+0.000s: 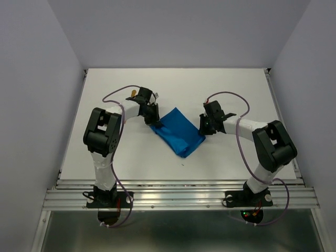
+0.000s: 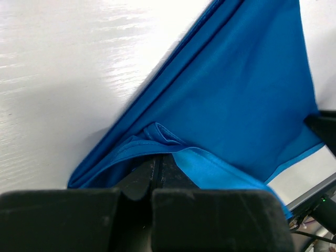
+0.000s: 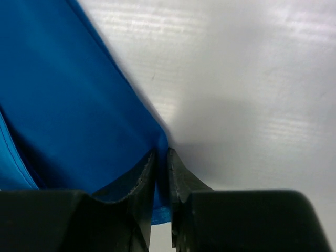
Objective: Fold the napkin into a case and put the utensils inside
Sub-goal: Rotate the 2/3-rectangle-folded napkin from the center of the board.
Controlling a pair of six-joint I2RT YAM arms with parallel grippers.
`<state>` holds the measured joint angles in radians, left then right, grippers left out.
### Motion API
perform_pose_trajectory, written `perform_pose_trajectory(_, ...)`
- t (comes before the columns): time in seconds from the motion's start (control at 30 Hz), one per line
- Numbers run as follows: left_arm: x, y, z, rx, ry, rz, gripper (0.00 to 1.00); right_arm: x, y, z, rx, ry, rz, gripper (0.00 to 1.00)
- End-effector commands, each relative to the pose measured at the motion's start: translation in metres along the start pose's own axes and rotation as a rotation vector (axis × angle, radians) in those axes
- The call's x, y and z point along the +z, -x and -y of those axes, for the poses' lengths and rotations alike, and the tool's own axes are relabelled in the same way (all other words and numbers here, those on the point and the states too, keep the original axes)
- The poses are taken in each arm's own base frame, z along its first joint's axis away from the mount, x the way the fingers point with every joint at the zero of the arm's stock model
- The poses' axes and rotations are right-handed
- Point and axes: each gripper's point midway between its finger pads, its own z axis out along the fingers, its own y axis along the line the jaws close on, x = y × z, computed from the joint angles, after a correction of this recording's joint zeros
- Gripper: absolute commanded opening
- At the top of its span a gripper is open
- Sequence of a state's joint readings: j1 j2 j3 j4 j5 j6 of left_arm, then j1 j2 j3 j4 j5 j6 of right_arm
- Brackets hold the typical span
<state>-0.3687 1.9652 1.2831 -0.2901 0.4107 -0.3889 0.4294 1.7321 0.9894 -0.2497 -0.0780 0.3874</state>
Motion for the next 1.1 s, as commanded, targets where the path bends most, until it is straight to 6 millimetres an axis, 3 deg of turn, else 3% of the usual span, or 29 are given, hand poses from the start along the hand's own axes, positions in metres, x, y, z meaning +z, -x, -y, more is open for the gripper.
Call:
perform_pose_trajectory(0.0,-0.002,0.007,0.014,0.042,-0.028,0.003,0.00,-0.009,-0.032,-0.017,0.082,0.012,-0.022,0.18)
perform_pose_trajectory(0.2,-0.007,0.010,0.024,0.071,-0.040,0.012,0.00,-0.016,-0.068,-0.052,0.160,0.060,-0.017,0.18)
perform_pose_trajectory(0.43,-0.012,0.008,0.025,0.100,-0.025,0.008,0.00,-0.021,-0.078,-0.072,0.243,0.116,-0.001,0.20)
perform_pose_trajectory(0.5,-0.013,0.006,0.025,0.106,-0.018,0.005,0.00,-0.023,-0.078,-0.071,0.243,0.105,-0.004,0.29)
perform_pose_trajectory(0.67,-0.023,0.006,0.024,0.129,0.021,0.023,0.00,-0.032,-0.048,-0.067,0.190,0.042,0.087,0.59)
perform_pose_trajectory(0.87,-0.035,0.008,0.025,0.146,0.056,0.048,0.00,-0.033,-0.015,-0.075,0.133,0.079,0.111,0.63)
perform_pose_trajectory(1.0,-0.042,0.010,0.029,0.151,0.063,0.066,0.00,-0.022,0.012,-0.081,0.095,0.097,0.120,0.62)
perform_pose_trajectory(1.03,-0.044,0.010,0.030,0.151,0.064,0.069,0.00,-0.022,0.028,-0.085,0.091,0.106,0.143,0.61)
perform_pose_trajectory(1.07,-0.048,0.012,0.031,0.153,0.068,0.078,0.00,-0.012,0.028,-0.084,0.073,0.093,0.130,0.61)
